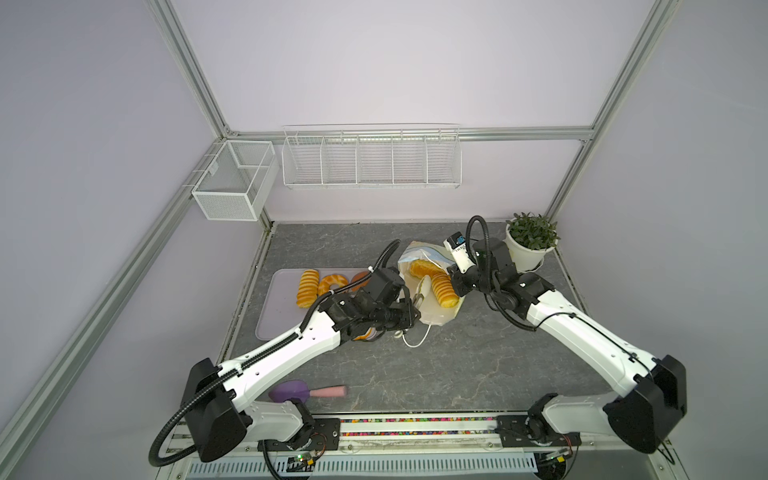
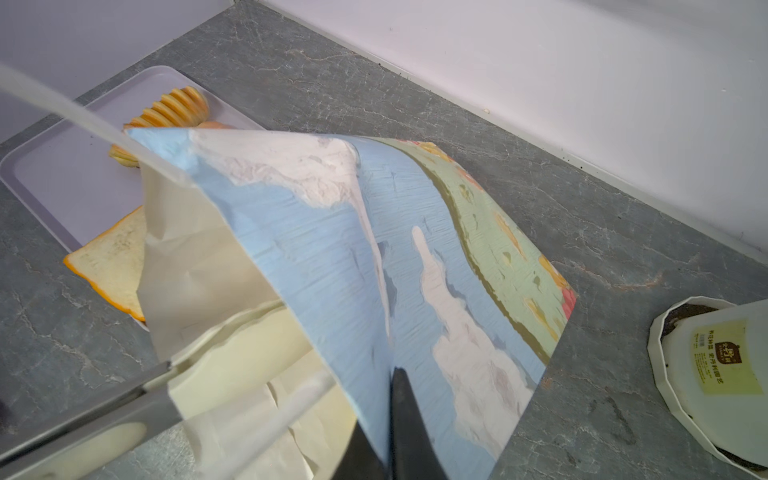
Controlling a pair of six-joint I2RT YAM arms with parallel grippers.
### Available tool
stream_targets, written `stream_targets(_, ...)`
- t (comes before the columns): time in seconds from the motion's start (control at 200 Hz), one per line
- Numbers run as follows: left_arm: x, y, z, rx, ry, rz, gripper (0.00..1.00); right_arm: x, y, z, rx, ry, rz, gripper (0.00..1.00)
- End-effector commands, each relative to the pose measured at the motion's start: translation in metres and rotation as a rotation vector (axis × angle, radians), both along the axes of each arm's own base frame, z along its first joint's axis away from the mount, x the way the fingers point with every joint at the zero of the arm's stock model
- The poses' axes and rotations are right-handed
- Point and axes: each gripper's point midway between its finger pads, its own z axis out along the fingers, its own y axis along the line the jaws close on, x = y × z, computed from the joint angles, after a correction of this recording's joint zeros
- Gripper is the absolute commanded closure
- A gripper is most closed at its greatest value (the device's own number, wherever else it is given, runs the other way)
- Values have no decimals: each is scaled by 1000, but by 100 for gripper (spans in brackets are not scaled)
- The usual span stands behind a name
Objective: Take the fake bread out of the paper bag
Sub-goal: 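Move the open tongs into the paper bag toward the second spiral bread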
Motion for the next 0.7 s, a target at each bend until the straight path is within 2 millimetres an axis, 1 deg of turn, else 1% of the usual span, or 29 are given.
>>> stream_targets(0.0,5,-16,11,-37,-2,24,70,-5,-5,-4,-41,-25,15,93)
stream_targets(0.11,4,-25,10,-58,21,28,66,-8,-3,-5,-31,-41,21,92)
stream_targets(0.24,0,-33,1,-74,64,31,63,-11,-1,-6,-10,-57,27,93)
stream_targets(0.55,4,-51,-1,-155,108,71,60,-16,6,-13,26,-41,27,93)
stream_targets(0.695,4,-56,-14,-150,146,79,59,-14,5,-13,37,-35,-3,93)
